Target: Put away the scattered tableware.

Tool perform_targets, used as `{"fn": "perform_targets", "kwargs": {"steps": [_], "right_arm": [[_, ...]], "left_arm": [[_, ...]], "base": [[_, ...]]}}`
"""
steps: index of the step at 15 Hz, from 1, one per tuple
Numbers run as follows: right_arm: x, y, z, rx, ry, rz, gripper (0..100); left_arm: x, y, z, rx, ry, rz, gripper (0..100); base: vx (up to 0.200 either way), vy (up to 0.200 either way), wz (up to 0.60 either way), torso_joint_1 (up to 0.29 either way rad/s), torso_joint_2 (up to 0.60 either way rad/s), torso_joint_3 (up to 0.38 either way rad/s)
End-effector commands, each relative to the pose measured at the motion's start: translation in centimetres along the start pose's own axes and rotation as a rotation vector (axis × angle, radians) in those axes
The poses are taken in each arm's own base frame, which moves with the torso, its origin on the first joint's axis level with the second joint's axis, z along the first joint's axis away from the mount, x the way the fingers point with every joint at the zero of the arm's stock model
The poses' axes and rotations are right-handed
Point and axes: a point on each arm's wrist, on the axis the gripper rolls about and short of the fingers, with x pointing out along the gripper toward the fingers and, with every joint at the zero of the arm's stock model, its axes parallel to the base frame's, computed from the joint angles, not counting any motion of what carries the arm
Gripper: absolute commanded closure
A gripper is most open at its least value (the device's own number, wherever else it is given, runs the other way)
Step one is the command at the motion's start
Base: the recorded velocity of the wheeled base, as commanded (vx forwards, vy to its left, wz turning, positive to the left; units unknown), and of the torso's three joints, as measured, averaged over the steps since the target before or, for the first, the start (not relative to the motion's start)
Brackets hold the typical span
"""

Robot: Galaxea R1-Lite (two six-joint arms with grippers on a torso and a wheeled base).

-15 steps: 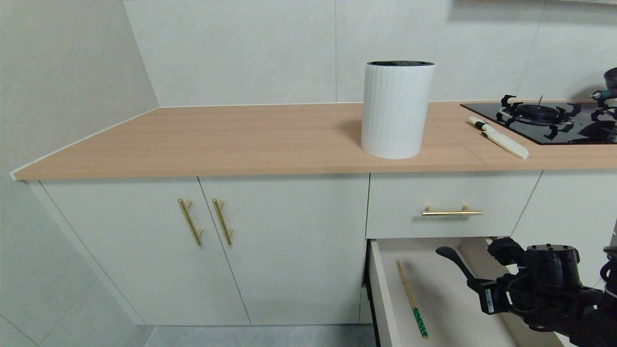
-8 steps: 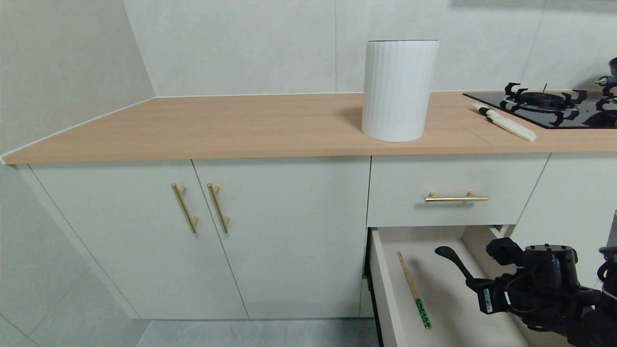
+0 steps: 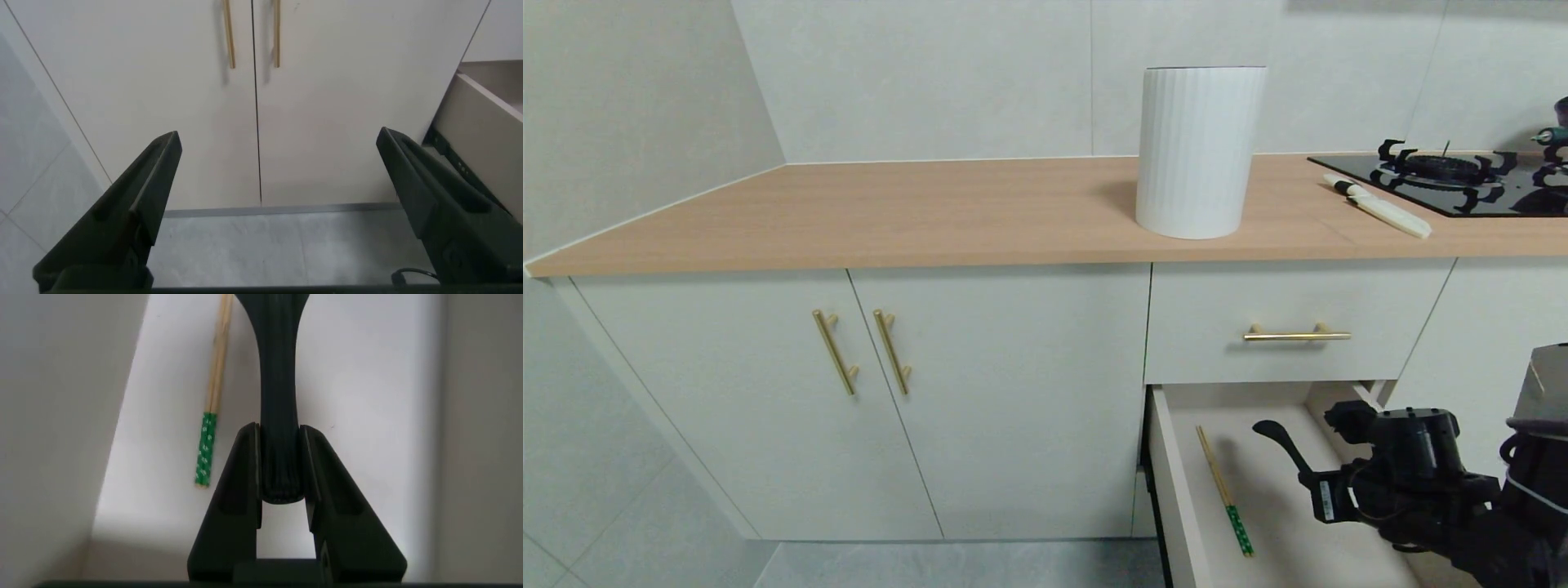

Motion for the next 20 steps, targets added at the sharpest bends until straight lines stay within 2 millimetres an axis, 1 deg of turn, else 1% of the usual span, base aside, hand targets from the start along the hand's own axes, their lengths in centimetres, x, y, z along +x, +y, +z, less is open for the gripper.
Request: {"fn": "perform_targets", "kwargs": {"steps": [1, 3, 4, 8, 11, 20], "right_arm": [[1.6, -0.3, 0.5, 0.021, 0.039, -0.012, 100], [2.4, -0.4, 1.0, 0.041, 0.087, -0.012, 100], [3.1, -0.3, 1.1, 0.061, 0.136, -0.013, 100], [6.1, -0.2, -0.3, 0.056, 0.198, -0.02, 100], [7.7, -0.1, -1.0, 0.051, 0.218, -0.027, 100], [8.1, -0.2, -1.2, 0.052, 0.223, -0.044, 100]], "left_arm": [[0.0, 0.0, 0.0, 0.0, 0.001, -0.001, 0], [0.0, 0.0, 0.0, 0.0, 0.001, 0.001, 0], [0.0, 0.0, 0.0, 0.0, 0.001, -0.001, 0], [0.0, 0.0, 0.0, 0.0, 0.001, 0.001, 0], [0.0, 0.0, 0.0, 0.0, 0.001, 0.001, 0], [0.0, 0.0, 0.0, 0.0, 0.001, 0.001, 0]], "base": [[0.0, 0.0, 0.0, 0.0, 0.0, 0.0], [0.0, 0.0, 0.0, 0.0, 0.0, 0.0], [0.0, 0.0, 0.0, 0.0, 0.0, 0.0], [0.0, 0.0, 0.0, 0.0, 0.0, 0.0], [0.0, 0.0, 0.0, 0.0, 0.0, 0.0], [0.0, 0.0, 0.0, 0.0, 0.0, 0.0]]}}
